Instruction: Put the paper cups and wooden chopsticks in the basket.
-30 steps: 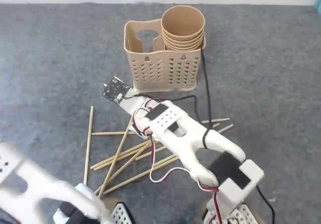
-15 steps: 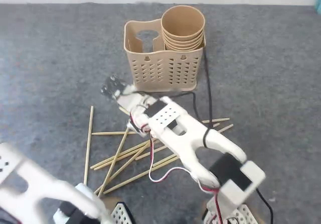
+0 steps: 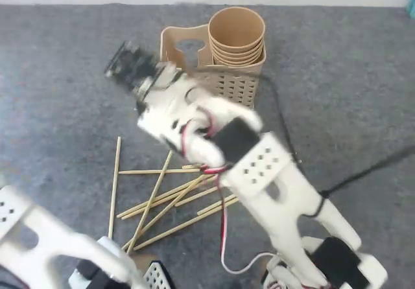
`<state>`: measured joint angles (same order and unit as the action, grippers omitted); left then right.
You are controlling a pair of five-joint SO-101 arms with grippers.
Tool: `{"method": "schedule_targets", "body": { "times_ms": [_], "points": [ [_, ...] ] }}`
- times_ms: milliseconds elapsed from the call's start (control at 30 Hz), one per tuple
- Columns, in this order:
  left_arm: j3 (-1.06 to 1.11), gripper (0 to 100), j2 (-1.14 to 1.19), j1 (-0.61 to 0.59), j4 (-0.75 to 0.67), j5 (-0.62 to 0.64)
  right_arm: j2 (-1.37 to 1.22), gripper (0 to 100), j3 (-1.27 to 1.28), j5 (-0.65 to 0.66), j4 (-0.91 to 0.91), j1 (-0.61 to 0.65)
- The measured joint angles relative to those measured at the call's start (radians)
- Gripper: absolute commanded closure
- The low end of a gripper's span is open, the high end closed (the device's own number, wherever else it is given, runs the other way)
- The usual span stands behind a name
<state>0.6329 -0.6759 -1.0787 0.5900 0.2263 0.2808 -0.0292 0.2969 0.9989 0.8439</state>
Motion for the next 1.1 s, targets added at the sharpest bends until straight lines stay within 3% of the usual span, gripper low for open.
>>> {"method": "schedule_targets", "body": {
  "times_ms": [167,433,867,1100],
  "points": [
    [0.080,99,0.000,0.000,-0.107,0.000,0.005,99.1,-0.212,-0.009,-0.101,-0.060],
    [0.160,99,0.000,0.000,-0.183,0.000,0.003,99.1,-0.264,-0.249,-0.517,-0.081],
    [0.164,99,0.000,0.000,-0.198,0.000,-0.298,99.1,-0.262,-0.270,-0.910,-0.284],
    [0.164,99,0.000,0.000,-0.198,0.000,-0.402,99.1,-0.256,-0.270,-0.967,-0.367]
  ]
}}
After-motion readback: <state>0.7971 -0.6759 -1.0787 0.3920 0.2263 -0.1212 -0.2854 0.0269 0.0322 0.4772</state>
